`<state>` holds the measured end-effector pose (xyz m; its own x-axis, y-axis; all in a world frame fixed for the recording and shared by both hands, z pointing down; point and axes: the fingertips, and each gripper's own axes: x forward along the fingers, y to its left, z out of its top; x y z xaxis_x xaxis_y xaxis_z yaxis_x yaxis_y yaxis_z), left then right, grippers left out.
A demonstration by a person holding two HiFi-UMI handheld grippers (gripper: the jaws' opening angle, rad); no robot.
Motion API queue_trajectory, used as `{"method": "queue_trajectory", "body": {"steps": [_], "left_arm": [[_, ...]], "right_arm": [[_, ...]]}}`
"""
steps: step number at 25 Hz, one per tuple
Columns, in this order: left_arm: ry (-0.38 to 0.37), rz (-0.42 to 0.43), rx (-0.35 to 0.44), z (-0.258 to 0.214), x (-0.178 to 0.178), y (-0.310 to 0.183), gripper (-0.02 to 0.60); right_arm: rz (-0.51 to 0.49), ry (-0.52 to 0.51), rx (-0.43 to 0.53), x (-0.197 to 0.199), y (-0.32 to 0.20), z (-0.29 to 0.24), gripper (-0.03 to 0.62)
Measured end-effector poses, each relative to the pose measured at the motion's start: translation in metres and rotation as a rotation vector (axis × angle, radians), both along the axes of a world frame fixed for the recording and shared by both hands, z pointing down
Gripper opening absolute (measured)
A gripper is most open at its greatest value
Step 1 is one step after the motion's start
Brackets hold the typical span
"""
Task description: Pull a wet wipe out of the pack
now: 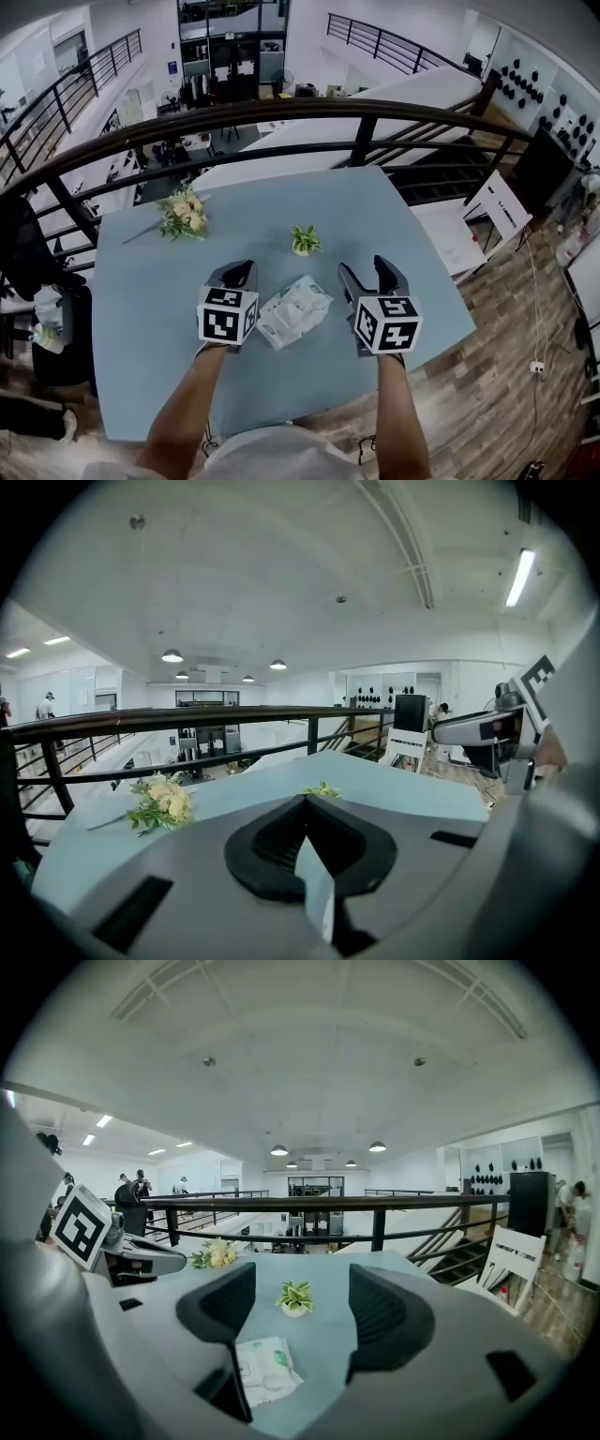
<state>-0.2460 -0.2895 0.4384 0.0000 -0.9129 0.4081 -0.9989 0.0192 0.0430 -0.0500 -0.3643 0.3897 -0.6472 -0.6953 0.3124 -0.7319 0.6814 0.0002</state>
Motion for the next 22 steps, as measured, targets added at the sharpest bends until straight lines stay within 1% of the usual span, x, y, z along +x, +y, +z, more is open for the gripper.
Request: {"method": "queue_trajectory", "body": {"steps": [8, 16, 22], "left_arm": [[-0.001, -0.035, 0.008, 0.0, -0.017, -0.001, -0.006], [-0.022, -0.074, 0.01, -0.004, -0.021, 0.0, -0.006], [-0.048, -0.136, 0.009, -0.007, -0.024, 0.0, -0.006]], "right_arm": [[-0.052, 0.004, 0.002, -0.025, -0.008, 0.002, 0.295], [-0.114, -0.003, 0.008, -0.039, -0.012, -0.002, 0.295], [-0.187, -0.012, 0.013, -0.046, -0.021, -0.001, 0.295]]}}
